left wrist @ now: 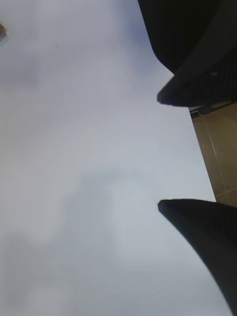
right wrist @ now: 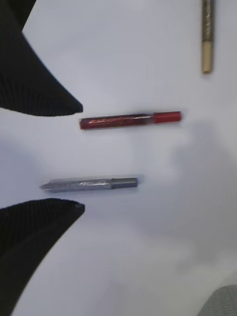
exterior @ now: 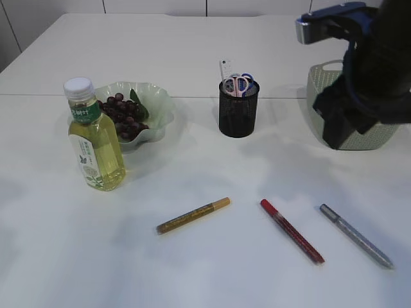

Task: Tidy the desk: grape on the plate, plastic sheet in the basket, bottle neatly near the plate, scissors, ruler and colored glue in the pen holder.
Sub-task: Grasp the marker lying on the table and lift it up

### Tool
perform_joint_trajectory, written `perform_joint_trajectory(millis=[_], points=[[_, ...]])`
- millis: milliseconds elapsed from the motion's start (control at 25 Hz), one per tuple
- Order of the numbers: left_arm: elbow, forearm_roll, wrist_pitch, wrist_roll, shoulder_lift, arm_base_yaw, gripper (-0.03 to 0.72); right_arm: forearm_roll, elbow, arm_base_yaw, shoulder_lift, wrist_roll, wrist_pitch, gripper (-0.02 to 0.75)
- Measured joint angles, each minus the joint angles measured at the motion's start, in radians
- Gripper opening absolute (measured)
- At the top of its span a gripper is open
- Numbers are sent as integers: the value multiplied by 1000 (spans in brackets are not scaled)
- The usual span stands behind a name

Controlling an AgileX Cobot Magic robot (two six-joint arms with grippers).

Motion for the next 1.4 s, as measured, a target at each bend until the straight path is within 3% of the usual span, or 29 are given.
perform_joint_trajectory(millis=[200,520,720,1080,1400], points=[[0,-3,0,0,0,0,434,-71,159,0,-89,0,0,423],[0,-3,0,0,0,0,434,-71,342,0,-124,0,-77,423],[0,-6,0,0,0,0,434,-69,356,0,-112,-23,-181,423],[0,-16,0,0,0,0,434,-72,358,0,-86,-43,-205,423],[0,-20,-6,0,0,0,434,83,358,-22,-39,-296,-206,423]])
